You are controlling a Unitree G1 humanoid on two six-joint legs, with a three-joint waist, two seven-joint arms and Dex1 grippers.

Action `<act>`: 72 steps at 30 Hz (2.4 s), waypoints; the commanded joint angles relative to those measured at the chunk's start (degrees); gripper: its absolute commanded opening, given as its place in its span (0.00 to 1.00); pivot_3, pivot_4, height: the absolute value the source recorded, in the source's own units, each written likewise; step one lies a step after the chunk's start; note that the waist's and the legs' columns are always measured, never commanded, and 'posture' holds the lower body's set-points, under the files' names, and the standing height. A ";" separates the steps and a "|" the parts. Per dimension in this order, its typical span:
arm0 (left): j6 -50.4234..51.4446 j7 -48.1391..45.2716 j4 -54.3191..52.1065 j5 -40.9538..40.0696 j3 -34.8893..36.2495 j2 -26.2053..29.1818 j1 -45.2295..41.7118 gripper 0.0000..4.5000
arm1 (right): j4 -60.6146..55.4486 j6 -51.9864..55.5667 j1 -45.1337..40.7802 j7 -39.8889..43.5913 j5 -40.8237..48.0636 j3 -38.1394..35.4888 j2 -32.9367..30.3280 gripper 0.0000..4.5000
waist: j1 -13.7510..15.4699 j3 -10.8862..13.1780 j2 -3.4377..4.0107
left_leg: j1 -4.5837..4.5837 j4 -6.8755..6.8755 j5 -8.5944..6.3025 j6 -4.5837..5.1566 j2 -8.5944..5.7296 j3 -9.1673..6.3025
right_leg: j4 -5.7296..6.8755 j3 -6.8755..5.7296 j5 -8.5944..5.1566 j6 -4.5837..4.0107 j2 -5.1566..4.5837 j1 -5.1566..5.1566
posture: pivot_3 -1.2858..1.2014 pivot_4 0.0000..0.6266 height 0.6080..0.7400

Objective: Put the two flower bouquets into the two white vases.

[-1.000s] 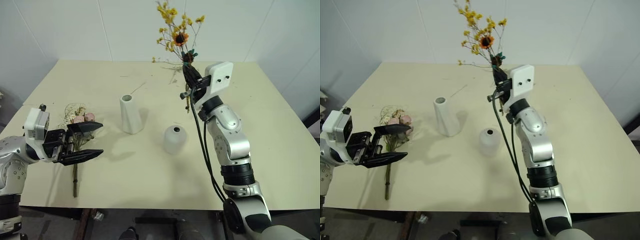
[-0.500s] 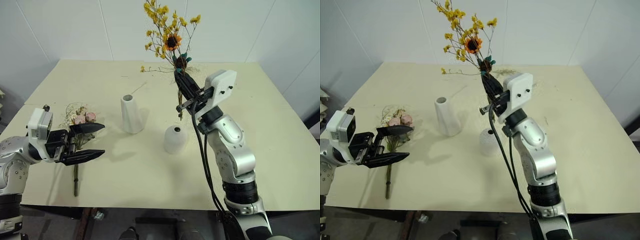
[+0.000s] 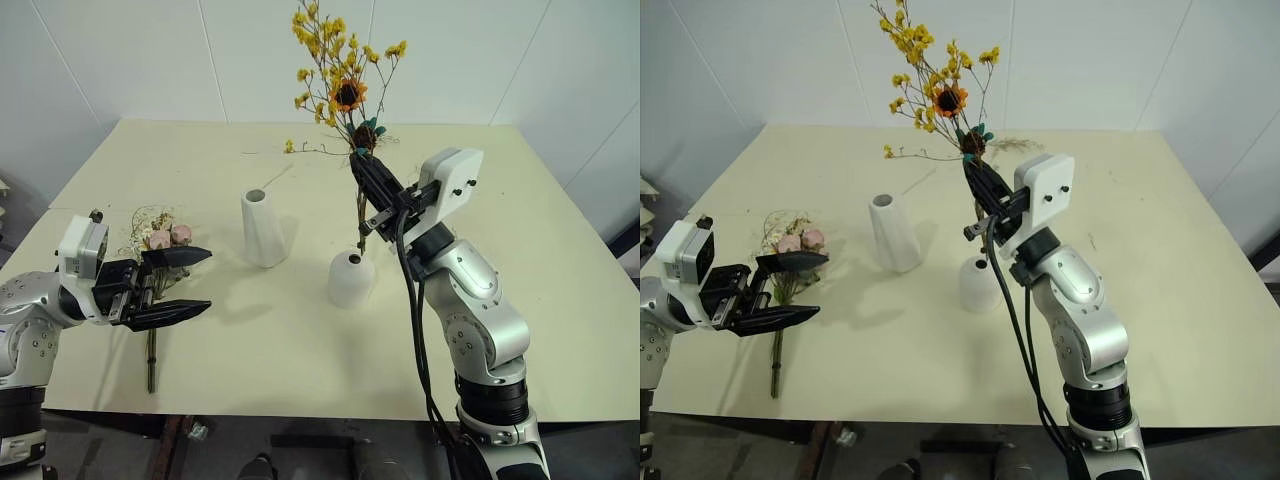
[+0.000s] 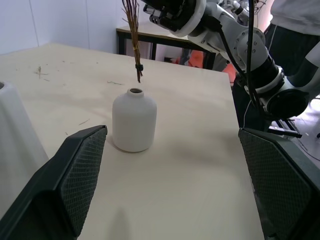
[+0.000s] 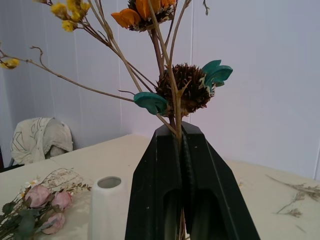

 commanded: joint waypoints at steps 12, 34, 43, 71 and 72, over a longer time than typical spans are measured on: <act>0.47 0.21 -1.54 -0.35 0.60 0.54 -1.08 1.00 | 2.52 -6.25 1.24 1.29 -0.73 0.83 1.06 0.00 | -0.03 0.00 0.00 | 0.00 0.00 0.00 0.00 0.00 0.00 | 0.00 0.00 0.00 0.00 0.00 0.00 | 0.52 0.24 1.00; 0.86 0.39 -1.73 -0.49 0.49 0.72 -1.41 1.00 | 10.77 -14.65 4.22 4.88 -2.44 3.34 1.93 0.00 | -0.04 -0.01 -0.01 | 0.01 0.00 0.00 0.00 0.01 0.00 | 0.00 0.00 0.00 0.00 0.02 0.00 | 0.52 0.24 1.00; 1.52 0.44 -2.20 -0.71 1.19 1.29 -0.83 1.00 | 13.00 -17.68 6.93 6.24 -3.25 3.24 1.11 0.00 | 0.04 -0.04 -0.08 | 0.01 0.00 0.00 0.00 0.01 0.00 | 0.00 -0.01 0.00 0.00 0.02 0.02 | 0.52 0.24 1.00; 1.23 0.70 -1.78 -0.16 0.74 0.93 -1.43 1.00 | 14.67 -19.70 11.96 10.41 -5.69 3.31 -2.53 0.05 | 0.10 -0.04 -0.08 | 0.02 0.01 0.00 0.00 0.11 0.00 | 0.02 -0.01 0.00 -0.04 0.14 0.01 | 0.52 0.24 1.00; 1.17 0.74 -1.82 -0.15 0.76 0.87 -1.38 1.00 | 14.03 -19.50 12.08 10.71 -5.70 3.47 -2.90 0.11 | 0.11 -0.04 -0.08 | 0.02 0.01 0.00 -0.01 0.11 0.00 | 0.02 -0.01 0.00 -0.04 0.13 0.01 | 0.52 0.24 1.00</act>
